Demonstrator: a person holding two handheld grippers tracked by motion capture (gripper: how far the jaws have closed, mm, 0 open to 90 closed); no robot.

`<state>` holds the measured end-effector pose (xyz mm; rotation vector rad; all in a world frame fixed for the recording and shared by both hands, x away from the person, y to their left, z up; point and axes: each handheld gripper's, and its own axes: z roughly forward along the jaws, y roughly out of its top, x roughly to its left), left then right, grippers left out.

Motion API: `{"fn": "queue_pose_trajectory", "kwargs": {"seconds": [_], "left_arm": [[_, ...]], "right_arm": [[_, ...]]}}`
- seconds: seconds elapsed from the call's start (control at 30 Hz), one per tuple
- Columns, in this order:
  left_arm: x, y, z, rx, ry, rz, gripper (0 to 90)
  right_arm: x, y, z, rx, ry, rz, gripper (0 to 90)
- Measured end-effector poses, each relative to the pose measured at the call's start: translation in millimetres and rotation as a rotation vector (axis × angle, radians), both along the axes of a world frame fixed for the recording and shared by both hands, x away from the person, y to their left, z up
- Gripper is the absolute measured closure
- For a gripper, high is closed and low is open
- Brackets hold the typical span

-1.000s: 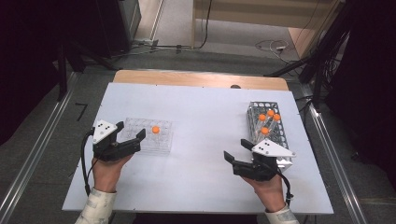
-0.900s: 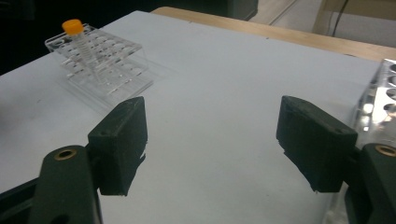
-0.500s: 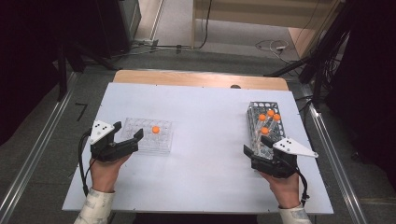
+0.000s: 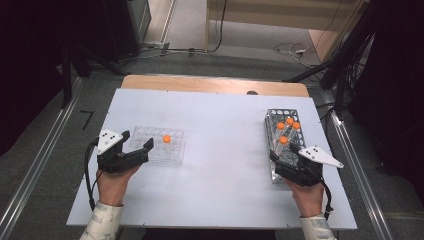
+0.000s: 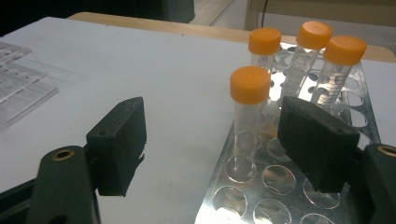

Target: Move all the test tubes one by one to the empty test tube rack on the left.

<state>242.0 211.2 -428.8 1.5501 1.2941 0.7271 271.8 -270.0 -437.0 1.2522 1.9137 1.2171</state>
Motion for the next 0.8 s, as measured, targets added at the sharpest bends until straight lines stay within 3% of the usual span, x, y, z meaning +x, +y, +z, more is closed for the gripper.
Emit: {"fn": "queue_pose_trajectory", "kwargs": {"seconds": [0.2, 0.47, 0.8], "left_arm": [[-0.1, 0.2, -0.3, 0.002, 0.000, 0.001, 17.0], [0.5, -0.8, -1.4, 0.007, 0.004, -0.001, 17.0], [0.8, -1.1, -2.3, 0.007, 0.008, -0.001, 17.1]], "right_arm": [[10.7, -2.6, -4.9, 0.008, 0.014, -0.032, 27.7], [18.3, -1.0, -9.6, -0.024, 0.031, -0.075, 43.9], [22.1, 4.3, -12.8, -0.060, 0.041, -0.096, 55.8]]}}
